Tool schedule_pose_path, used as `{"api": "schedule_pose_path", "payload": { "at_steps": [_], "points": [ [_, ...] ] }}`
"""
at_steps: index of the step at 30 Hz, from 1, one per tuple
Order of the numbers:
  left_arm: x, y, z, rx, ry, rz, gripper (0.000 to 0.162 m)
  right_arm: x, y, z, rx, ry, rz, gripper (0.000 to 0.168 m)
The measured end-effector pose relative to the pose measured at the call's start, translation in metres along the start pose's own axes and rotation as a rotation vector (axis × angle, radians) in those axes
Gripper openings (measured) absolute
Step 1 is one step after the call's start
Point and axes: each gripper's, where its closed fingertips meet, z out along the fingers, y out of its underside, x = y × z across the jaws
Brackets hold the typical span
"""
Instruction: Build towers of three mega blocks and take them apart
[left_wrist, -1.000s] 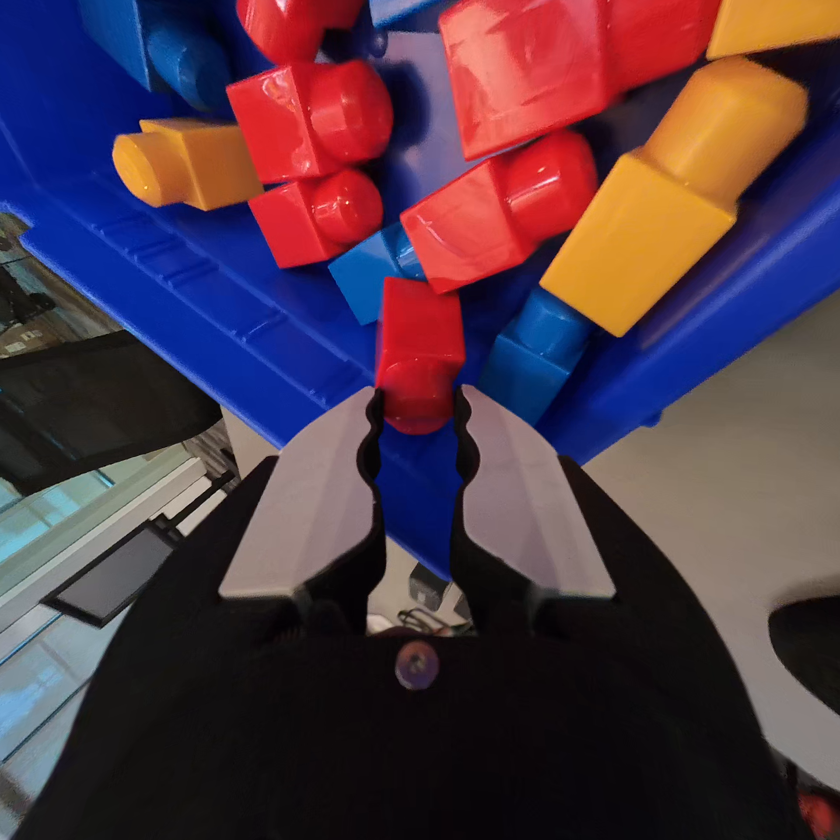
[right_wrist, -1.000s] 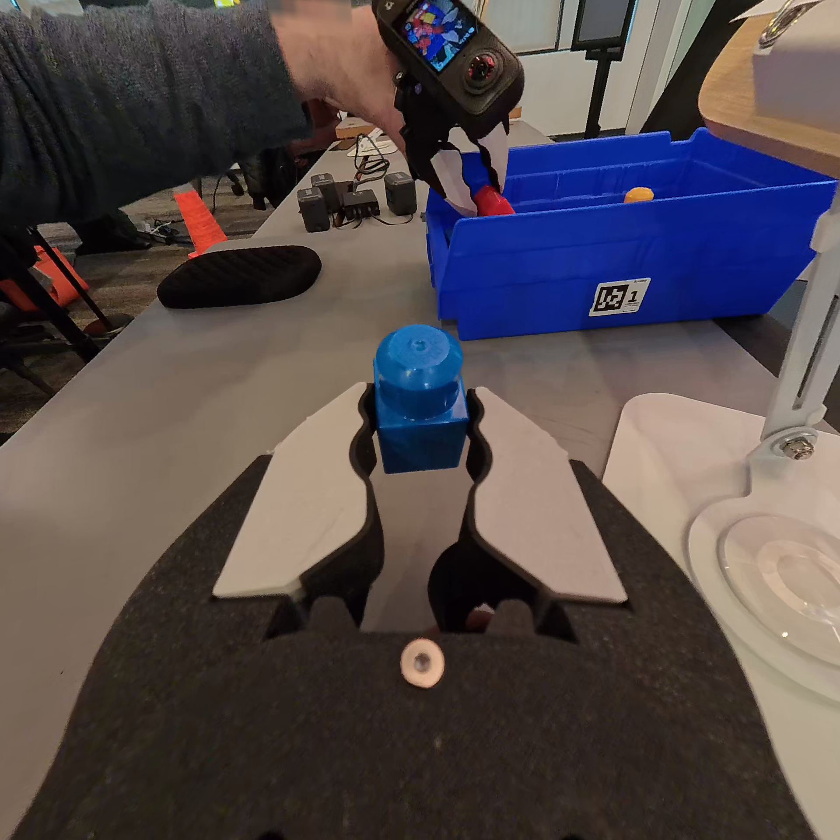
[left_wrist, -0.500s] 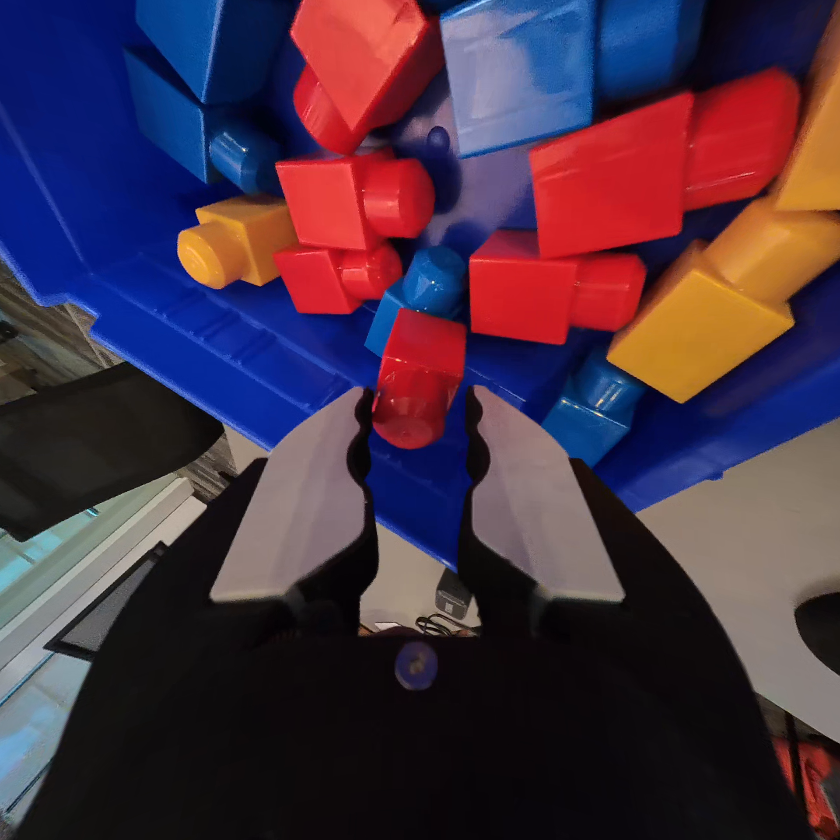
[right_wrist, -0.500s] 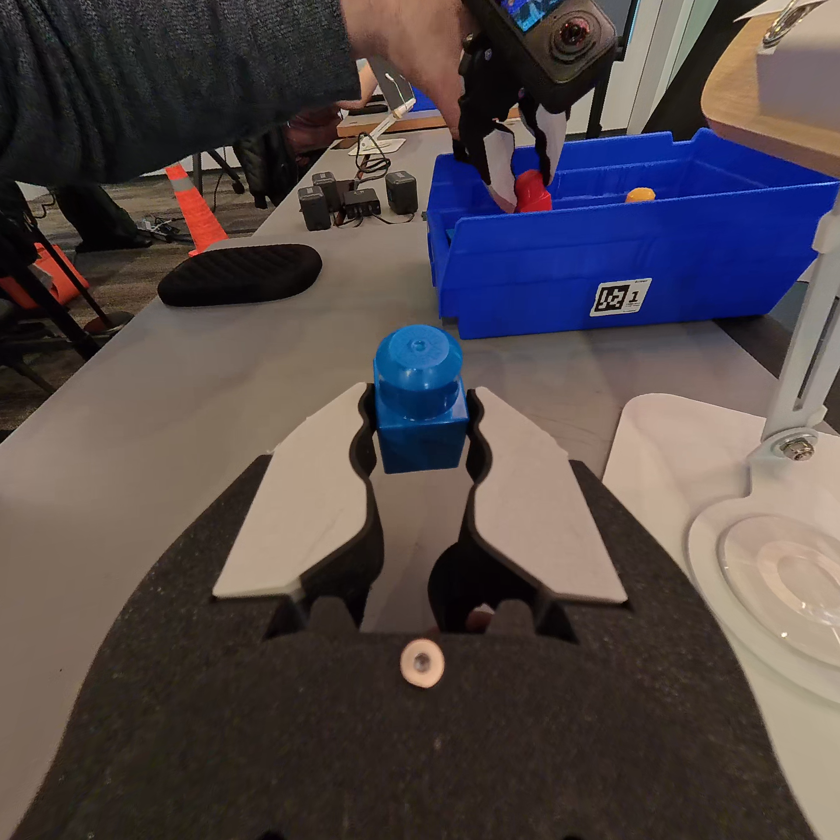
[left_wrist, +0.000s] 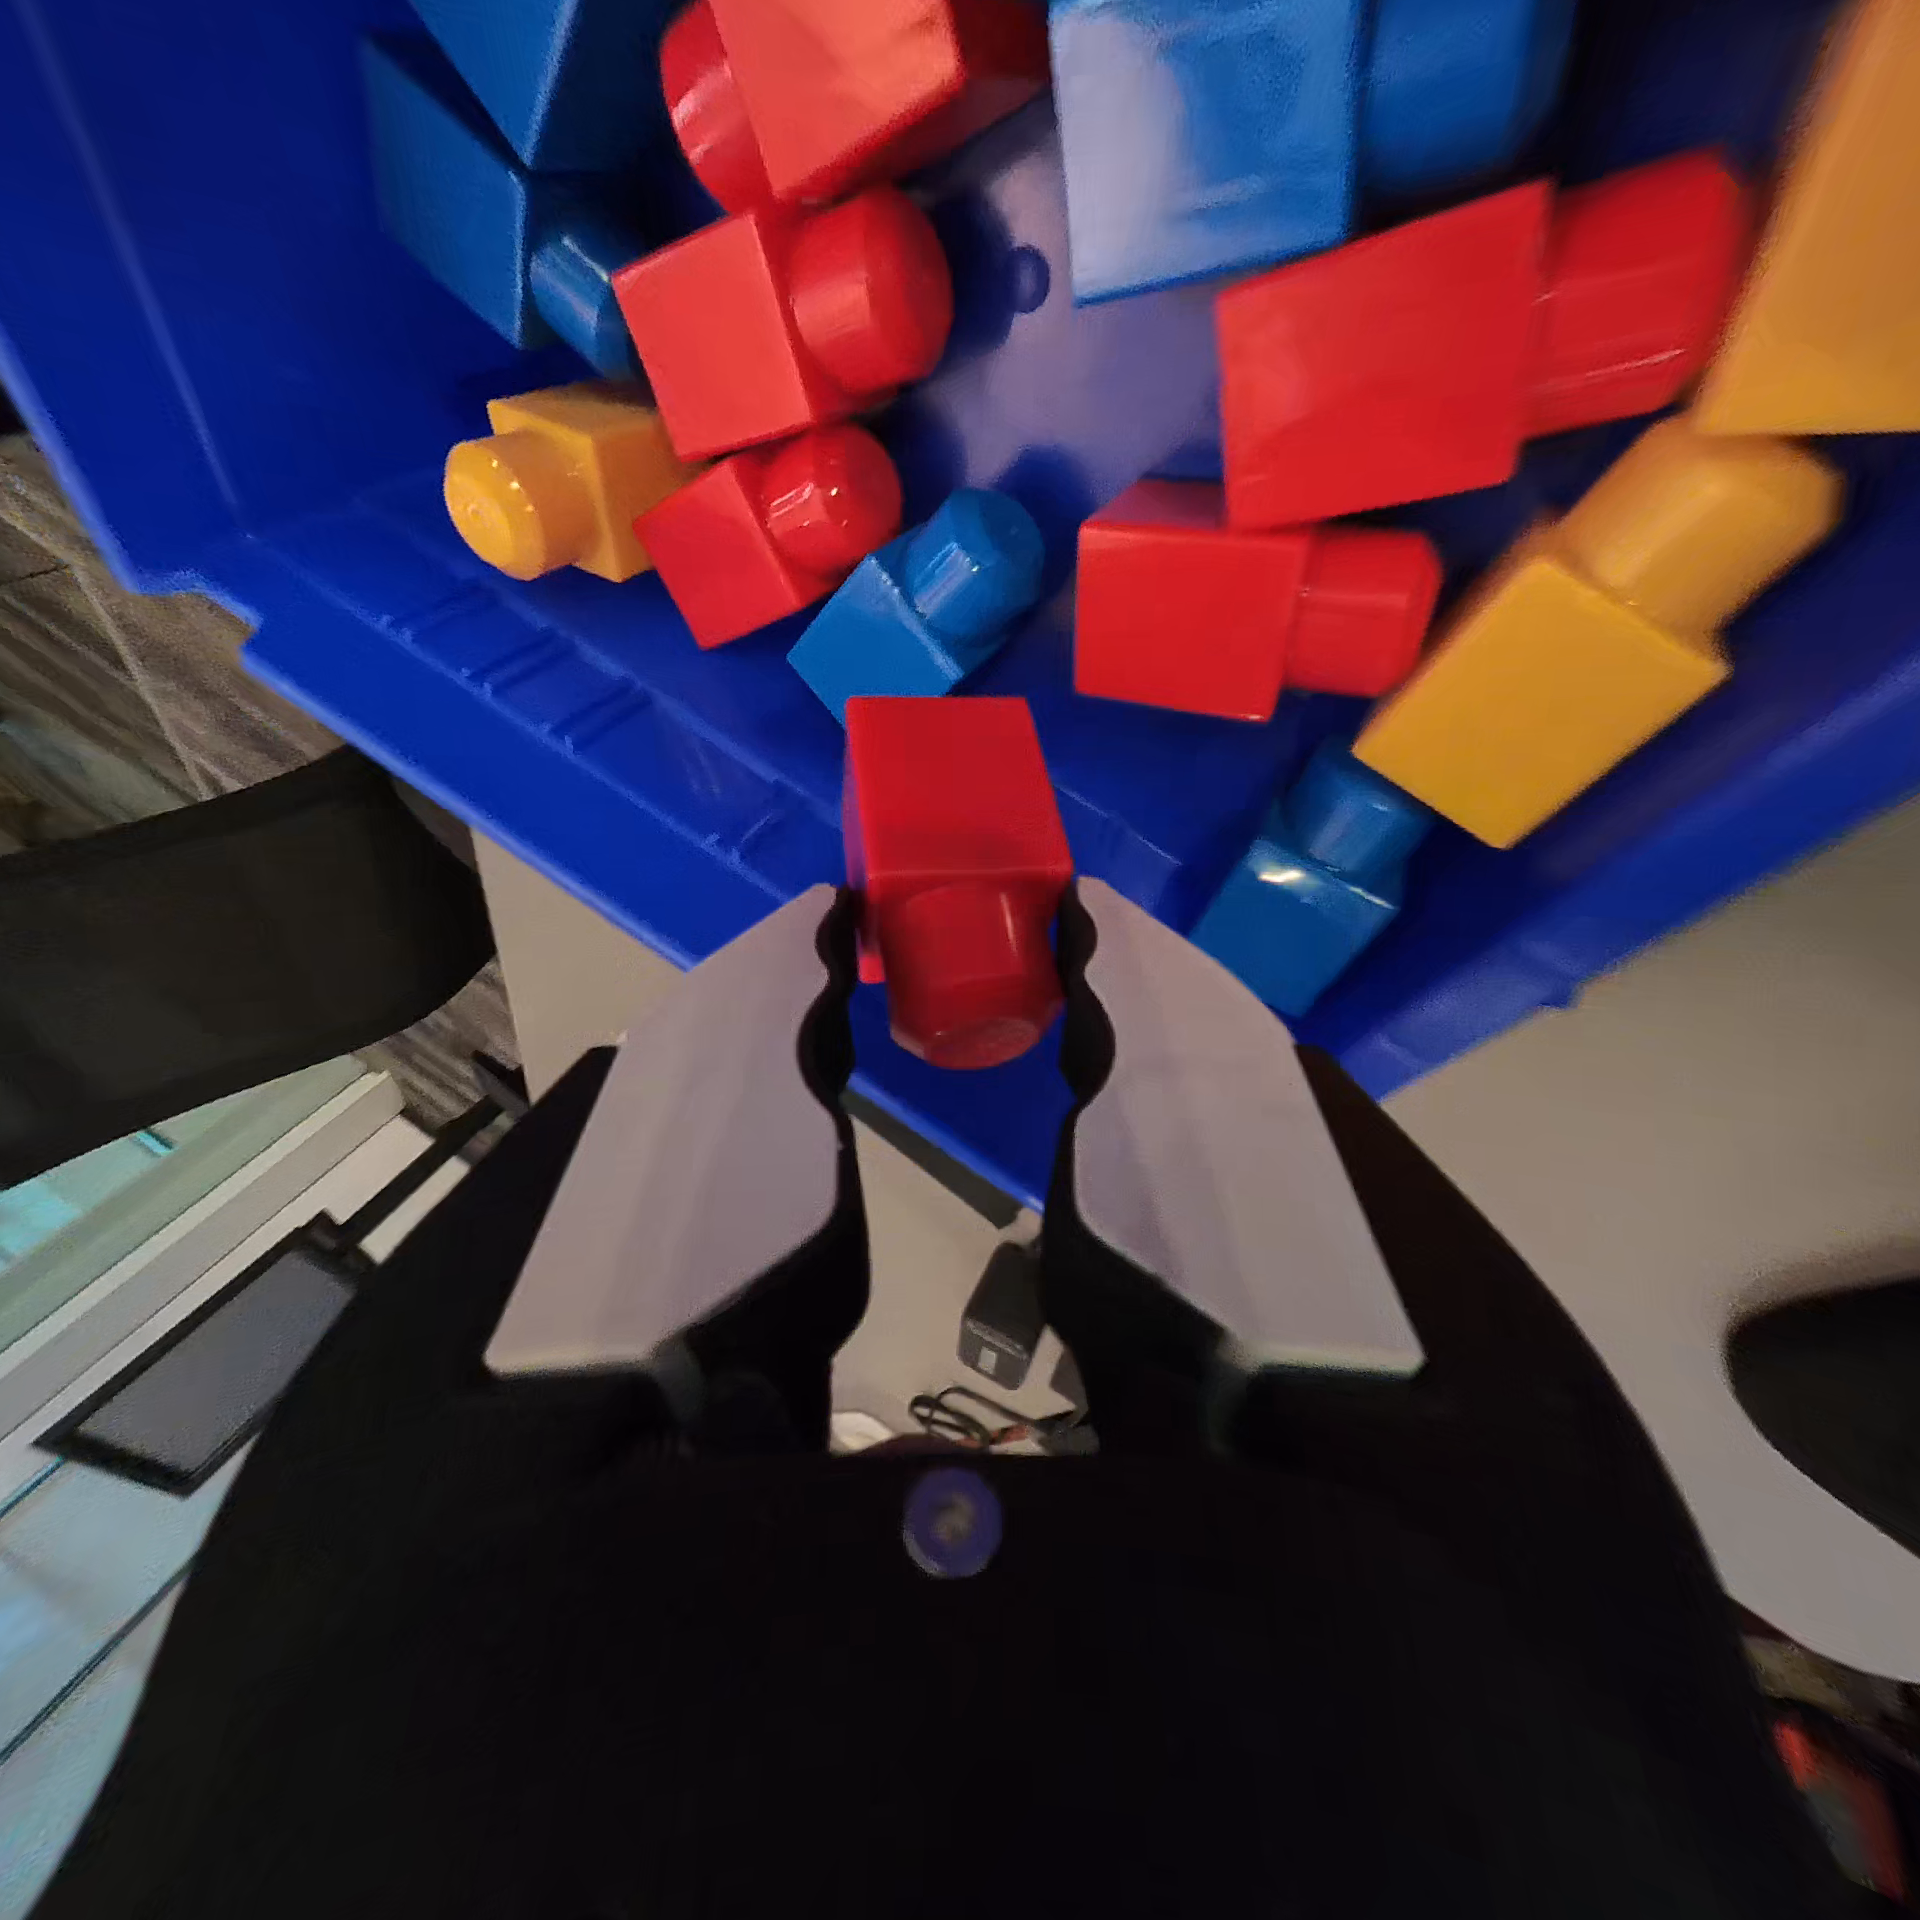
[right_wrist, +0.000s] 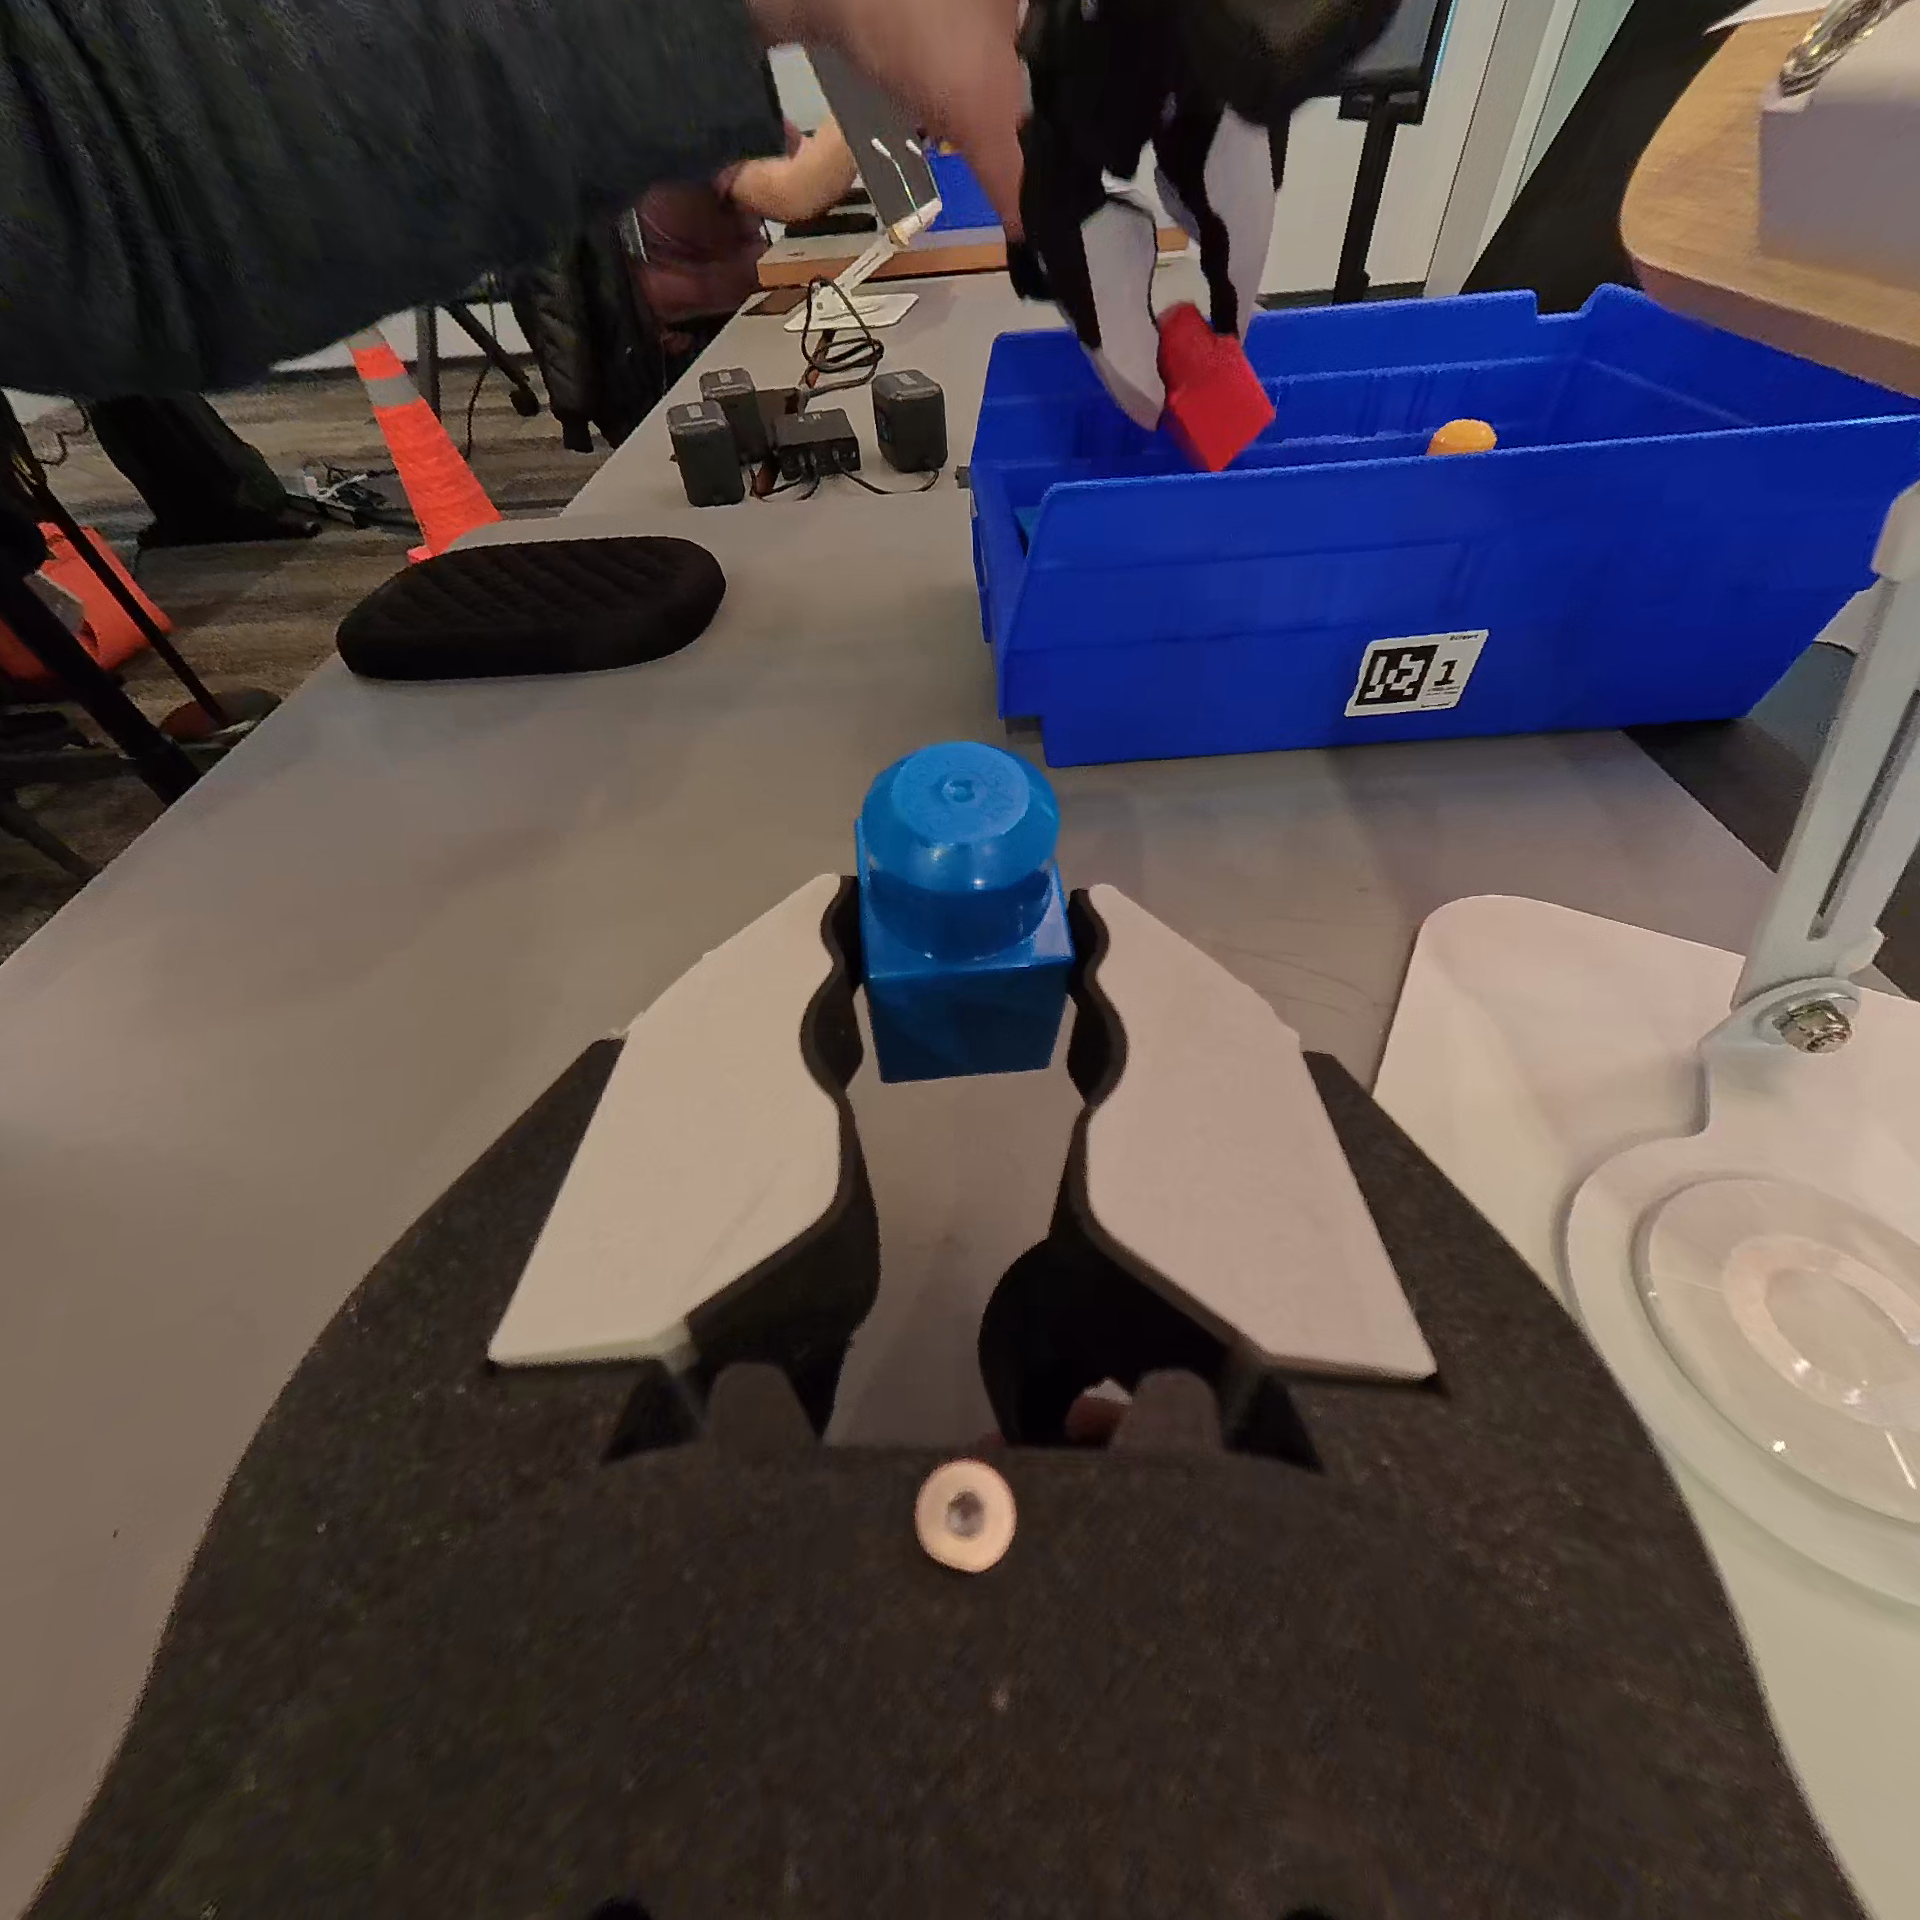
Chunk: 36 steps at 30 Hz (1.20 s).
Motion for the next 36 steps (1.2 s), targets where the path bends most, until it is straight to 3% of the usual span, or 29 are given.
{"api": "schedule_pose_path", "payload": {
  "at_steps": [5, 15, 24, 36],
  "points": [
    [0.025, -0.027, -0.063, 0.114, 0.078, -0.01, 0.036, -0.002, 0.004, 0.004, -0.036, 0.022, -0.041, 0.037],
    [0.101, -0.13, -0.16, 0.328, 0.251, 0.086, 0.035, -0.009, 0.011, 0.01, -0.089, 0.036, -0.092, 0.037],
    [0.139, -0.184, -0.188, 0.385, 0.346, 0.173, 0.035, -0.01, 0.014, 0.01, -0.101, 0.037, -0.101, 0.037],
    [0.162, -0.203, -0.187, 0.318, 0.428, 0.217, 0.035, -0.009, 0.017, 0.013, -0.124, 0.041, -0.106, 0.037]
  ]
}}
